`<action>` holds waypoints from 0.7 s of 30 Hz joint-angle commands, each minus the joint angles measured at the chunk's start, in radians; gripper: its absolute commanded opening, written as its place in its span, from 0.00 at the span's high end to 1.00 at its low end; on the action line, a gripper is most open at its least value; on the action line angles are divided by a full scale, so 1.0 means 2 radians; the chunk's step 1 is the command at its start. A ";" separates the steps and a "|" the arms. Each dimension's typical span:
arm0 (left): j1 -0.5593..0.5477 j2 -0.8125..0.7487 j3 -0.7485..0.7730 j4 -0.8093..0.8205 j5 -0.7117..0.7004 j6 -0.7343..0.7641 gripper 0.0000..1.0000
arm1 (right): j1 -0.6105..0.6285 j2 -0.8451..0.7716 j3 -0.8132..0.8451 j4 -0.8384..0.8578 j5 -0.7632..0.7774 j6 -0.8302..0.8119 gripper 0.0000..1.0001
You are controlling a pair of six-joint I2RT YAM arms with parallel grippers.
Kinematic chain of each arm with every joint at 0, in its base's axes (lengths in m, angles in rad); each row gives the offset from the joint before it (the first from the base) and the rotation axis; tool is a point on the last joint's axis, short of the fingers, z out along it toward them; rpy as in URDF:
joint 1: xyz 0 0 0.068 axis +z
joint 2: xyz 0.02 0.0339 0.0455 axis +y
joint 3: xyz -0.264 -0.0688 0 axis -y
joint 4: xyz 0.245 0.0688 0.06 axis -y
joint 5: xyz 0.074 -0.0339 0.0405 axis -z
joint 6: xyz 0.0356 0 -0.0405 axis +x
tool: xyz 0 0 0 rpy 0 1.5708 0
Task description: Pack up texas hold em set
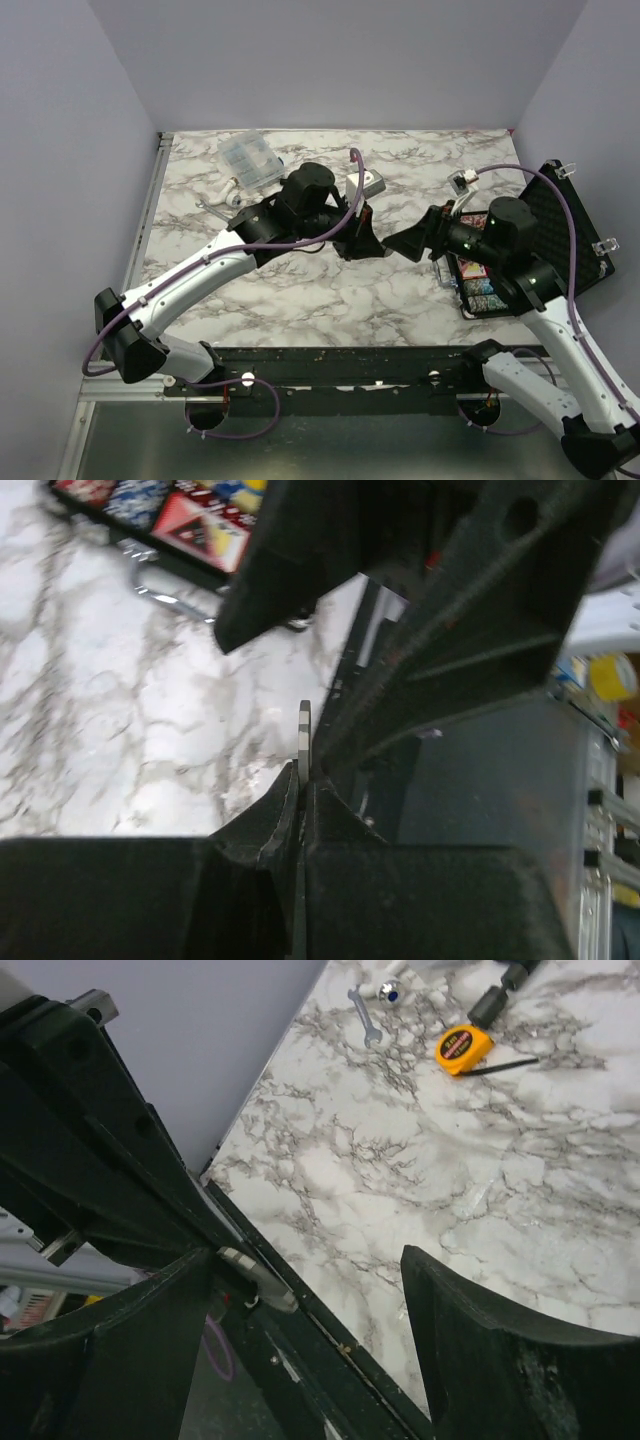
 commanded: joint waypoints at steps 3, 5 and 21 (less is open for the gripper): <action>-0.023 -0.050 -0.021 0.043 0.114 0.036 1.00 | -0.001 -0.038 -0.005 -0.024 -0.081 -0.062 0.25; -0.023 -0.059 -0.027 0.050 0.119 0.038 1.00 | -0.001 -0.049 -0.022 0.019 -0.135 -0.044 0.28; -0.024 -0.060 -0.025 0.042 0.131 0.049 1.00 | -0.001 -0.051 -0.043 0.116 -0.245 0.018 0.70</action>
